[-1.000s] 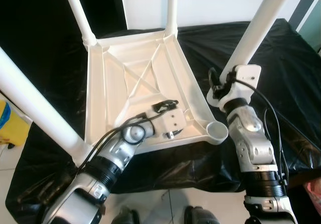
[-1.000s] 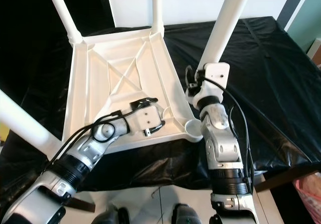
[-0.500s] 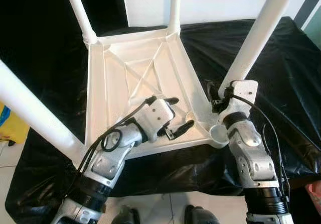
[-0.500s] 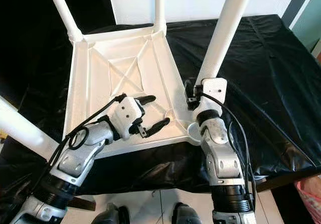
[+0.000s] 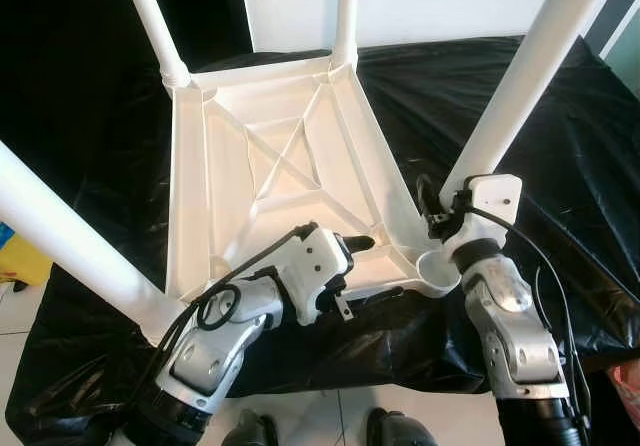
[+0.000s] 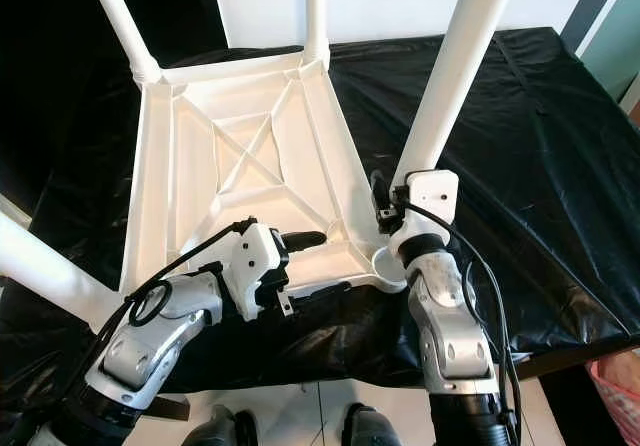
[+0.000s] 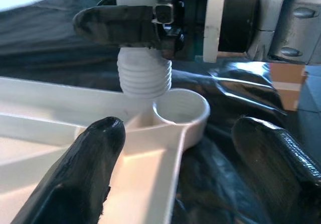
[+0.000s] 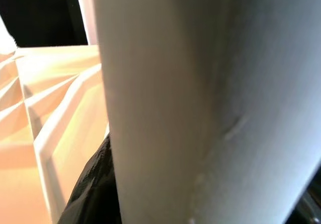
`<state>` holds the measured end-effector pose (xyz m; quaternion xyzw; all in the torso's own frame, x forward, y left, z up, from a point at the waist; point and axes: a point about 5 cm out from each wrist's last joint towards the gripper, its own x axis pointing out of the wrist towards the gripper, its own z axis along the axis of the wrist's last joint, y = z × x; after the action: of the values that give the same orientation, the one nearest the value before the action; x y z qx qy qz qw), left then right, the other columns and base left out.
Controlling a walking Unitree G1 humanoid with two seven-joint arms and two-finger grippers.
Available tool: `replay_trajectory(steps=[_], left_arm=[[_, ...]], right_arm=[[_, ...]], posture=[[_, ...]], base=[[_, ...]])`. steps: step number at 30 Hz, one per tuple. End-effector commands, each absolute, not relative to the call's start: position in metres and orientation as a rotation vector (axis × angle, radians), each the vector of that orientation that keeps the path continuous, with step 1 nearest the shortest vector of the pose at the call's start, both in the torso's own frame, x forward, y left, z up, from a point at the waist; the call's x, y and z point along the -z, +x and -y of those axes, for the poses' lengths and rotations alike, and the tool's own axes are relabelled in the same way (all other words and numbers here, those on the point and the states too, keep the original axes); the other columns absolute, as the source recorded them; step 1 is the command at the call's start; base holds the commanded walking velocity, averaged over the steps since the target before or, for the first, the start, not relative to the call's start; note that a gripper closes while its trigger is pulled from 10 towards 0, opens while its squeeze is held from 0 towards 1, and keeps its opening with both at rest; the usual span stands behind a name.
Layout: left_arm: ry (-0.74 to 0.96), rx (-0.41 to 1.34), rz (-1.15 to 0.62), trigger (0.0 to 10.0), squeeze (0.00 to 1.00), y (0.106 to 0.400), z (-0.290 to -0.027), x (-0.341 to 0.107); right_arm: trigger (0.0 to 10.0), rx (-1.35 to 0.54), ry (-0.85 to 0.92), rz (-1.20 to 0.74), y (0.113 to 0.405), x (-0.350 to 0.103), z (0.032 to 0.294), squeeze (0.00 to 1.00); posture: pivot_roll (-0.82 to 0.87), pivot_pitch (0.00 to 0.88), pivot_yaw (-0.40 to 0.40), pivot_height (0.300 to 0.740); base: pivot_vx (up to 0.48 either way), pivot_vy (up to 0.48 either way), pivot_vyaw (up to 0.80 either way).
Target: Building children table
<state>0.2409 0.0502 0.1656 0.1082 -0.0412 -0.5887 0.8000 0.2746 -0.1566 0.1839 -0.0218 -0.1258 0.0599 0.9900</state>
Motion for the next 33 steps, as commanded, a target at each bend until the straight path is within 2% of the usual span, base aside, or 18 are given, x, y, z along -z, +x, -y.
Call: replay_trajectory(steps=[1, 8, 24, 33], left_arm=[[0.216, 1.276, 0.063, 10.0, 0.0, 0.237, -0.05, -0.163], [0.184, 1.266, 0.057, 10.0, 0.0, 0.236, -0.052, -0.165], [0.168, 1.255, 0.042, 10.0, 0.0, 0.237, -0.049, -0.169], [0.176, 1.256, 0.037, 10.0, 0.0, 0.237, -0.05, -0.168]], right_arm=[[10.0, -0.135, -0.043, 0.274, 0.271, -0.187, 0.155, 0.0], [10.0, -0.169, -0.063, 0.253, 0.256, -0.174, 0.161, 0.0], [10.0, -0.301, -0.116, 0.23, 0.244, -0.147, 0.148, 0.0], [10.0, -0.326, -0.132, 0.202, 0.24, -0.136, 0.152, 0.0]], posture=[[-0.08, 0.164, 0.017, 0.74], [-0.08, 0.167, 0.012, 0.74], [-0.08, 0.159, 0.018, 0.74], [-0.08, 0.15, 0.019, 0.74]], base=[[0.0, 0.0, 0.0], [0.0, 0.0, 0.0], [0.0, 0.0, 0.0], [0.0, 0.0, 0.0]])
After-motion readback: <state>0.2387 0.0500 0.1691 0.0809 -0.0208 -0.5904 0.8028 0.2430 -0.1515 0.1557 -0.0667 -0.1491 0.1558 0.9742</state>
